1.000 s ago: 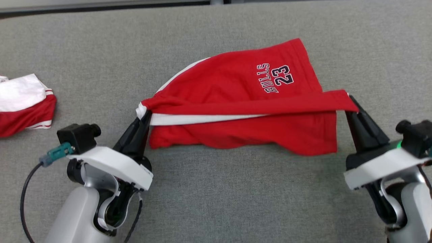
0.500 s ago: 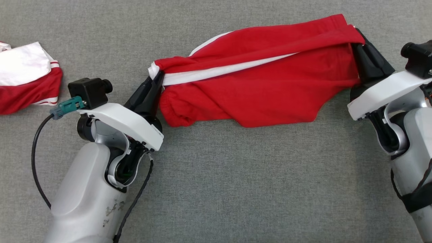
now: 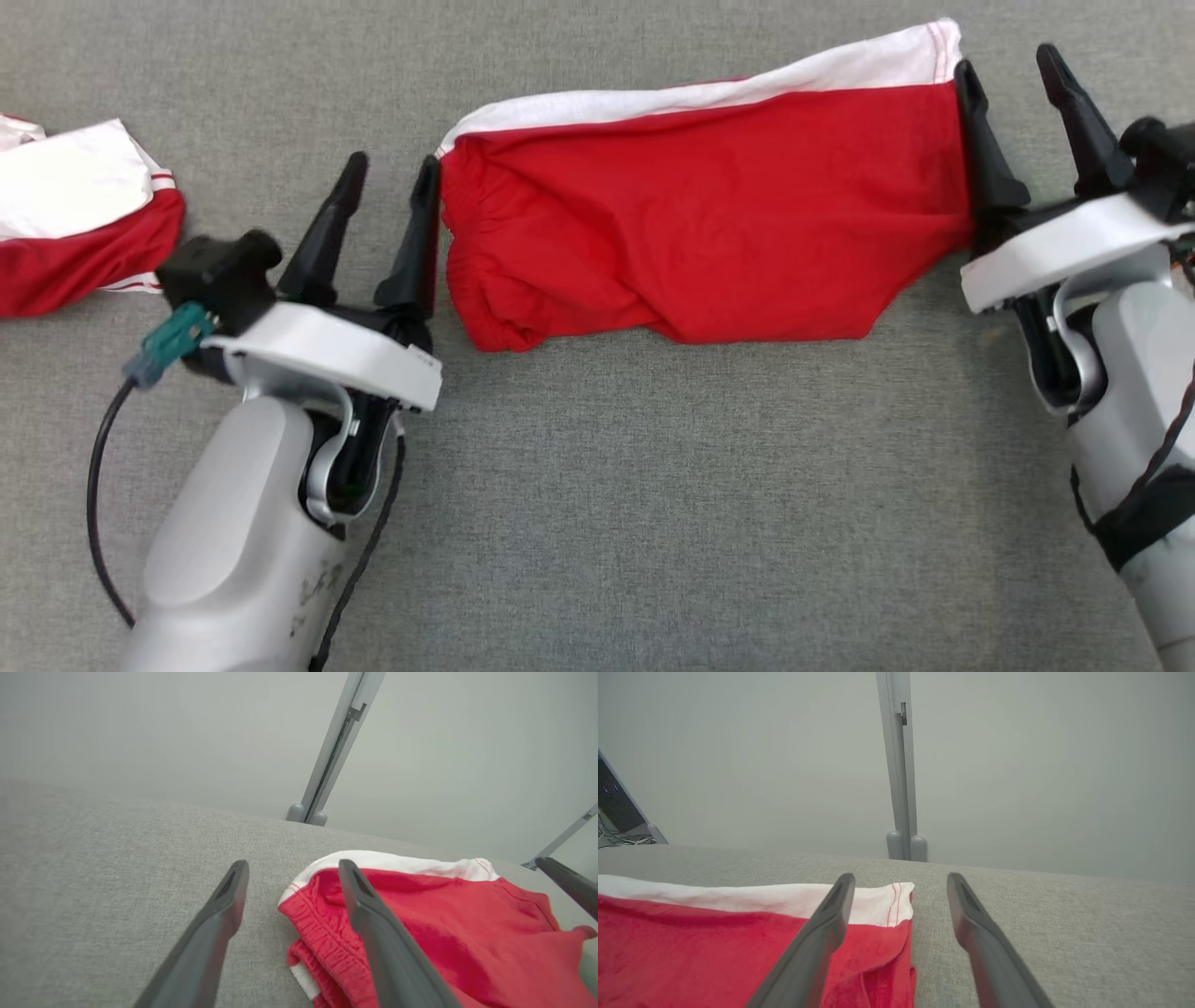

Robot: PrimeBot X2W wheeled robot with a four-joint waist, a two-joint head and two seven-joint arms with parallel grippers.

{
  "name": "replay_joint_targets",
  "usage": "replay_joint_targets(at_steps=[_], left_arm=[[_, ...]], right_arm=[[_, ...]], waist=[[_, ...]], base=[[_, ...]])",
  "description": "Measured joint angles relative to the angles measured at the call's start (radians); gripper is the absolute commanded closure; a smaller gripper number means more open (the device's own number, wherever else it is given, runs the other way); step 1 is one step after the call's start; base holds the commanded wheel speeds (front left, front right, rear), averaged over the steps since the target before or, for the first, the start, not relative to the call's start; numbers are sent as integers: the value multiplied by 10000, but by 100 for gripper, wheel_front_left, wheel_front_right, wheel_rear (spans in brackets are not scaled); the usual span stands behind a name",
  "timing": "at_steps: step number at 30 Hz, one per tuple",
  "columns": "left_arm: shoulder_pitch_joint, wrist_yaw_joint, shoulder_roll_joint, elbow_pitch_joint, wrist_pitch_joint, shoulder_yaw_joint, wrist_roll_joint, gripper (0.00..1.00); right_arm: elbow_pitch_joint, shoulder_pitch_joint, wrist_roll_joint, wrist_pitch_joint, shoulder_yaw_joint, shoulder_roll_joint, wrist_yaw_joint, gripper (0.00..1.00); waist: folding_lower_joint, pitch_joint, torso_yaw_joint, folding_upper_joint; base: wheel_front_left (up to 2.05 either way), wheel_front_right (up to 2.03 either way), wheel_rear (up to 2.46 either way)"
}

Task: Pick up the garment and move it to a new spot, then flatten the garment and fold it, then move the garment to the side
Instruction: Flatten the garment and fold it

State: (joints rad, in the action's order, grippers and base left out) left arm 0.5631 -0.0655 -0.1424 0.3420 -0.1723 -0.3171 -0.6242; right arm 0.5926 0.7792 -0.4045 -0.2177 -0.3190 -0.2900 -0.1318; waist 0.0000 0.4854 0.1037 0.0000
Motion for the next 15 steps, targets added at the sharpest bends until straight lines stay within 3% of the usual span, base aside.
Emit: replay_joint_targets(at_steps=[7, 15], left_arm=[[-907, 550, -291, -734, -842, 589, 734, 0], [-2000, 556, -313, -1622, -911, 1676, 1499, 0]], right_arm=[[-1197, -1429, 848, -397, 757, 401, 2, 0], [-3304, -3719, 1455, -431, 1511, 1041, 10, 0]], waist=[[0, -448, -160, 0], [0, -1044, -452, 0]], base=[[0, 0, 0], [0, 0, 0]])
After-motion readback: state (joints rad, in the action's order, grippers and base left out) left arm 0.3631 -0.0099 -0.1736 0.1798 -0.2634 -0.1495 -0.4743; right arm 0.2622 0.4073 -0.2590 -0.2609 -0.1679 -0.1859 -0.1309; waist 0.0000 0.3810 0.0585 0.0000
